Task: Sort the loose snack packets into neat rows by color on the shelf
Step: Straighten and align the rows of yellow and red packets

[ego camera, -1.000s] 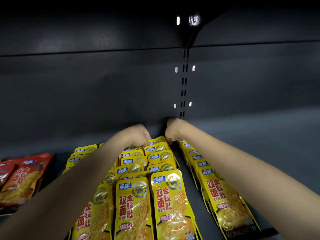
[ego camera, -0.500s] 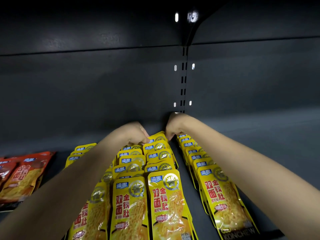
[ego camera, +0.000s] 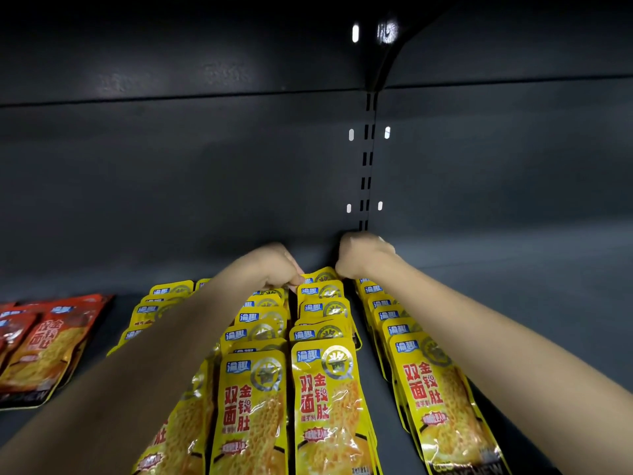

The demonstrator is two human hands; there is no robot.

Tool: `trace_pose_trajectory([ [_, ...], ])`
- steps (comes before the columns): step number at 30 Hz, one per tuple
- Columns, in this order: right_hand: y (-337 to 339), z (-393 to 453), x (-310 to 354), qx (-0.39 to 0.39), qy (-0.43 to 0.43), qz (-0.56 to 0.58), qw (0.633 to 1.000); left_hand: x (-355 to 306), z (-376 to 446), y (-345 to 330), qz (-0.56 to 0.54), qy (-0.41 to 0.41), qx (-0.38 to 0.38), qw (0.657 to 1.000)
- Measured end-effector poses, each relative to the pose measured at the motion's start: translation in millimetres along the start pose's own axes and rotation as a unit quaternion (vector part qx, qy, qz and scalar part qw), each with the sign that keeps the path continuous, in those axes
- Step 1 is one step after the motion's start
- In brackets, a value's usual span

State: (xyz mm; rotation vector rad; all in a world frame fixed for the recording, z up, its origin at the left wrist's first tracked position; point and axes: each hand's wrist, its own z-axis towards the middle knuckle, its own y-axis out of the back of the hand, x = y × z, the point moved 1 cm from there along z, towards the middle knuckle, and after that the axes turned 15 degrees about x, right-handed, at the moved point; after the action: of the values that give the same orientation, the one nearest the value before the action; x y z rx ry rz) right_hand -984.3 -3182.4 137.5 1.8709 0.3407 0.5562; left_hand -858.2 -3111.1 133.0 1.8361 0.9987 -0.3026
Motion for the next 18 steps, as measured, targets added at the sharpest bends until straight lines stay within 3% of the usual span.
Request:
trace_pose_trajectory([
  [14,8,5,7,0.11,0.132,-0.011,0.985,2,2,4,0.105,-0.039,-0.035,0.993],
  [18,9,11,7,0.111,0.116,-0.069,0.985,8,-3,5,0.1,-0.061,-0.031,0.993],
])
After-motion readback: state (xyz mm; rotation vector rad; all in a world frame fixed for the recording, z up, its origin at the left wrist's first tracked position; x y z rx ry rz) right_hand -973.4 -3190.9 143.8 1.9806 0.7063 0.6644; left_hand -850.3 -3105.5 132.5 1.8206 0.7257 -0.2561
